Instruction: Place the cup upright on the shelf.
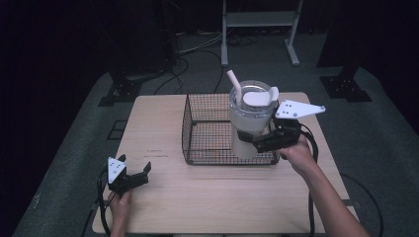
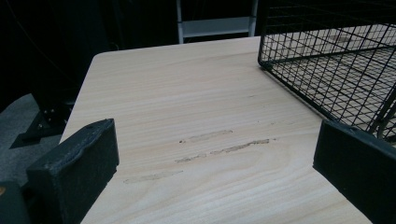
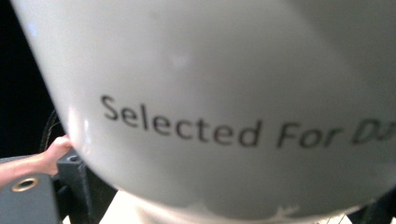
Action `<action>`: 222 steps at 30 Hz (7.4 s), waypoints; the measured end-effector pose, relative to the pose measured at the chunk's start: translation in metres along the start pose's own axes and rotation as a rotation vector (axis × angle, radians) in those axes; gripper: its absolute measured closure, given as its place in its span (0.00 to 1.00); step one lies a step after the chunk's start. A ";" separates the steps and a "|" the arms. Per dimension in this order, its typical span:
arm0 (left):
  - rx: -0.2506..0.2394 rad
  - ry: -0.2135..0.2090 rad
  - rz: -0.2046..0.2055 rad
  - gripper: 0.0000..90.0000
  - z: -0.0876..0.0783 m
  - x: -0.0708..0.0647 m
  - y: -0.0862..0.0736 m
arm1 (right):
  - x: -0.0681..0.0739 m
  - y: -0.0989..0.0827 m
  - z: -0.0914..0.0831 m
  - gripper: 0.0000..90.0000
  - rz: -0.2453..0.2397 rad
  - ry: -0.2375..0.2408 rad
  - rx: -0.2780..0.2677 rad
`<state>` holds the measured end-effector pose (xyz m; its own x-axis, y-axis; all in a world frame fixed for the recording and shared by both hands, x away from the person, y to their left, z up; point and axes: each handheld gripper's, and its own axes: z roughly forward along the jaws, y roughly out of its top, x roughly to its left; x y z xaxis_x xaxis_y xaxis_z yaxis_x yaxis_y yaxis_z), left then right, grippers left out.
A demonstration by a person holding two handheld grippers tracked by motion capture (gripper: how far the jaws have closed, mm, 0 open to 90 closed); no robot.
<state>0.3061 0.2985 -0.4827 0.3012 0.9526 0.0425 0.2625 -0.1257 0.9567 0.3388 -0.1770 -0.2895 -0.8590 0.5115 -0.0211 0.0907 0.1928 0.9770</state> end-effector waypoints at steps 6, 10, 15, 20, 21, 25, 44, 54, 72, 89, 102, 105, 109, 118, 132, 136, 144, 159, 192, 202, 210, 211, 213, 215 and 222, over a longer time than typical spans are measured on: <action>0.000 -0.001 -0.003 0.00 0.000 0.000 0.000 | -0.007 0.010 0.016 0.09 -0.010 -0.001 0.014; -0.002 -0.002 -0.005 0.00 0.000 0.001 0.000 | -0.013 0.017 0.032 0.09 -0.006 0.007 0.031; -0.004 -0.003 -0.006 0.00 0.000 0.001 0.000 | -0.018 0.023 0.047 0.09 -0.002 0.008 0.043; -0.005 -0.004 -0.010 0.00 -0.001 0.001 0.000 | -0.024 0.031 0.065 0.09 -0.003 0.012 0.056; -0.006 -0.005 -0.010 0.00 -0.001 0.002 0.000 | -0.025 0.032 0.067 0.09 -0.004 0.012 0.059; -0.010 -0.006 -0.015 0.00 -0.001 0.002 0.000 | -0.031 0.035 0.083 0.09 -0.013 0.011 0.072; -0.016 -0.013 -0.024 0.00 -0.001 0.002 -0.001 | -0.059 0.006 0.151 0.09 0.018 -0.002 0.154; -0.017 -0.014 -0.022 0.00 -0.002 0.003 -0.001 | -0.070 -0.016 0.176 0.09 0.043 0.005 0.195; -0.019 -0.018 -0.023 0.00 -0.002 0.003 -0.001 | -0.081 -0.051 0.194 0.09 0.062 0.026 0.251; -0.021 -0.020 -0.025 0.00 -0.002 0.003 -0.001 | -0.092 -0.080 0.203 0.09 0.083 0.034 0.298; -0.023 -0.021 -0.023 0.00 -0.002 0.003 -0.001 | -0.098 -0.089 0.195 0.09 0.074 0.055 0.274; -0.021 -0.020 -0.022 0.00 -0.002 0.003 -0.001 | -0.100 -0.090 0.193 0.09 0.086 0.057 0.263; -0.023 -0.020 -0.024 0.00 -0.002 0.003 -0.001 | -0.100 -0.091 0.192 0.09 0.076 0.061 0.262; -0.018 -0.018 -0.021 0.00 -0.002 0.003 -0.001 | -0.098 -0.091 0.191 0.09 0.062 0.068 0.271; -0.016 -0.014 -0.016 0.00 -0.002 0.002 -0.001 | -0.102 -0.091 0.181 0.09 0.052 0.073 0.291; -0.017 -0.015 -0.018 0.00 -0.002 0.003 -0.001 | -0.101 -0.091 0.177 0.09 0.050 0.070 0.291; -0.015 -0.018 -0.012 0.00 -0.002 0.002 -0.001 | -0.098 -0.092 0.172 0.08 0.038 0.066 0.307; -0.016 -0.018 -0.006 0.00 -0.002 0.002 -0.001 | -0.095 -0.092 0.162 0.09 0.026 0.062 0.324; -0.014 -0.015 0.001 0.00 -0.002 0.001 -0.001 | -0.092 -0.073 0.103 0.15 0.067 0.003 0.391; -0.013 -0.014 0.001 0.00 -0.002 0.001 -0.001 | -0.091 -0.065 0.090 0.15 0.083 -0.018 0.396; -0.013 -0.014 0.002 0.00 -0.002 0.001 -0.001 | -0.087 -0.056 0.079 0.15 0.074 -0.030 0.398; -0.012 -0.014 0.002 0.00 -0.002 0.001 -0.001 | -0.087 -0.053 0.075 0.15 0.077 -0.030 0.391; -0.013 -0.014 0.001 0.00 -0.002 0.001 -0.001 | -0.086 -0.052 0.073 0.15 0.077 -0.031 0.388; -0.013 -0.014 0.002 0.00 -0.002 0.001 -0.001 | -0.085 -0.049 0.069 0.15 0.076 -0.033 0.388; -0.012 -0.013 0.003 0.00 -0.002 0.000 -0.001 | -0.080 -0.044 0.056 0.15 0.056 -0.032 0.389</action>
<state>0.3046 0.2995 -0.4830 0.3139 0.9485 0.0415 0.2510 -0.1251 0.9599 0.4321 -0.1799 -0.3430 -0.8316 0.5551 0.0177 0.3267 0.4633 0.8238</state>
